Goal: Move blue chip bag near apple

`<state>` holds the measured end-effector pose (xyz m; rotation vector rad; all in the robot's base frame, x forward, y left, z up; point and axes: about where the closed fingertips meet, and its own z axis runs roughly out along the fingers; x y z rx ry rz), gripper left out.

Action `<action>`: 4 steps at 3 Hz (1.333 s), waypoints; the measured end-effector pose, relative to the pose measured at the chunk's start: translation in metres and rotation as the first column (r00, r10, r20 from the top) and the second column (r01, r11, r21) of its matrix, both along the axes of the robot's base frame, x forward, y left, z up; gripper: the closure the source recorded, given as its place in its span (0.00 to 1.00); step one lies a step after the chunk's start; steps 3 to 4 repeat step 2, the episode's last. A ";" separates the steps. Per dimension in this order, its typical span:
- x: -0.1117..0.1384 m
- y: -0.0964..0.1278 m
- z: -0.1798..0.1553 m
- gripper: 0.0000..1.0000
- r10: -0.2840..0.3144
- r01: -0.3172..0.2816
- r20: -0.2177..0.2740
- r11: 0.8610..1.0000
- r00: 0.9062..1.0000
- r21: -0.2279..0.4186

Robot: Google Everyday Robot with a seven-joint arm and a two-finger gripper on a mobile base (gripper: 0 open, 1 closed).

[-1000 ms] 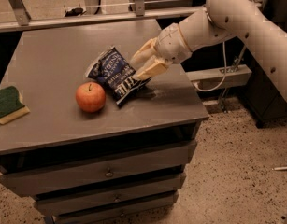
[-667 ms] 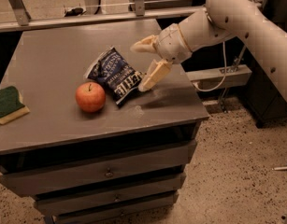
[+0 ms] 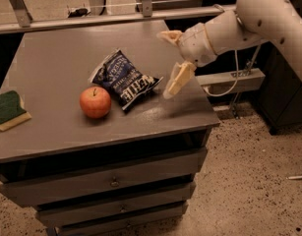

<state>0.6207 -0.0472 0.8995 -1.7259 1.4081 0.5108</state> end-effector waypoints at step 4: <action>0.014 -0.092 0.026 0.00 -0.273 0.263 0.094 0.959 0.957 0.110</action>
Offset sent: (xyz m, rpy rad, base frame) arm 0.0090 -0.0687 0.0203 0.0805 -0.0812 -0.2046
